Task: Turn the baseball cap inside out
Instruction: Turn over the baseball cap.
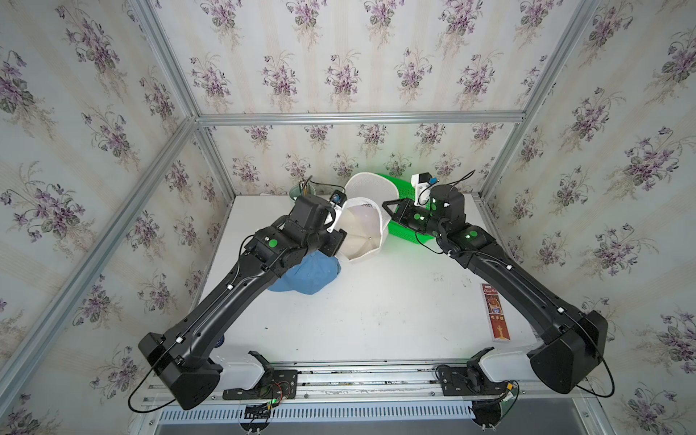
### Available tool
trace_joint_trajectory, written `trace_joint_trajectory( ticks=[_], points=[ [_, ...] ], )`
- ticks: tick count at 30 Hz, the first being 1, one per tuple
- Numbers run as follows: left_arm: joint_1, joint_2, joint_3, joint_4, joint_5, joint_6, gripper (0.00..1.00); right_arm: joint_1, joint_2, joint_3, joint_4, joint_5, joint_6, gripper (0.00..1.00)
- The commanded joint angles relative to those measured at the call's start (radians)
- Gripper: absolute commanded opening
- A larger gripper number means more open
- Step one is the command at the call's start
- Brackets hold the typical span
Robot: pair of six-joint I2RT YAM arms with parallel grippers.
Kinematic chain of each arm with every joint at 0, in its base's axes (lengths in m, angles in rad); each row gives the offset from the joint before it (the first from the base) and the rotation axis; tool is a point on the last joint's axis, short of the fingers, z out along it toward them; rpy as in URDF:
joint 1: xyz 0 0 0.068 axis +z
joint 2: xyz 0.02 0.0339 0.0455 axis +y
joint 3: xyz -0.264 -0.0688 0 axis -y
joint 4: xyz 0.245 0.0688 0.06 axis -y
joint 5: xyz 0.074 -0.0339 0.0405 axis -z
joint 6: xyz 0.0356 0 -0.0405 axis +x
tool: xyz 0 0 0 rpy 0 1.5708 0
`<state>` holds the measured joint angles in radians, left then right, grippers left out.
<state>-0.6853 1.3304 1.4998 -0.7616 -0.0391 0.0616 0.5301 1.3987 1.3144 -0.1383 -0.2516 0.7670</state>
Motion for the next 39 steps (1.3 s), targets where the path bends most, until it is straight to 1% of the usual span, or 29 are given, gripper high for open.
trace_joint_trajectory(
  ticks=[1,3,7,12,17,23,25,28,29,31,32,33,34,39],
  points=[
    [-0.052,0.003,-0.023,0.071,0.119,0.162,0.7,0.0,0.005,0.012,0.005,0.005,0.018,0.0],
    [-0.074,0.017,-0.031,0.095,0.139,0.192,0.72,0.001,0.002,0.011,0.003,0.008,0.02,0.0],
    [-0.084,0.058,-0.026,0.133,0.138,0.182,0.77,-0.001,-0.004,0.011,-0.002,0.012,0.03,0.0],
    [-0.119,0.126,-0.015,0.172,0.071,0.165,0.78,0.0,-0.003,0.009,0.003,0.01,0.054,0.0],
    [-0.151,0.147,-0.011,0.164,0.065,0.181,0.76,0.0,-0.003,0.017,-0.002,0.018,0.053,0.0],
    [-0.154,0.17,-0.013,0.145,0.044,0.185,0.58,0.001,-0.009,0.014,0.004,0.017,0.061,0.0],
    [-0.154,0.174,-0.014,0.145,0.047,0.187,0.47,0.001,-0.01,0.013,0.008,0.018,0.064,0.0],
    [-0.155,0.178,-0.01,0.14,0.061,0.191,0.26,0.001,-0.017,0.008,0.01,0.026,0.067,0.0],
    [-0.155,0.179,-0.006,0.136,0.07,0.191,0.21,0.0,-0.017,0.007,0.009,0.026,0.068,0.0],
    [-0.154,0.183,-0.004,0.126,0.088,0.192,0.16,-0.003,-0.015,0.008,0.011,0.025,0.068,0.0],
    [-0.155,0.184,0.0,0.121,0.104,0.191,0.11,-0.004,-0.014,0.008,0.012,0.026,0.068,0.0],
    [-0.155,0.181,-0.001,0.119,0.131,0.19,0.03,-0.005,-0.014,0.008,0.011,0.025,0.068,0.0],
    [-0.155,0.175,-0.005,0.119,0.16,0.19,0.0,-0.007,-0.012,0.006,0.012,0.026,0.068,0.0],
    [-0.133,0.139,-0.023,0.146,0.379,0.145,0.0,-0.039,-0.009,-0.008,0.009,0.02,0.069,0.0]
  ],
)
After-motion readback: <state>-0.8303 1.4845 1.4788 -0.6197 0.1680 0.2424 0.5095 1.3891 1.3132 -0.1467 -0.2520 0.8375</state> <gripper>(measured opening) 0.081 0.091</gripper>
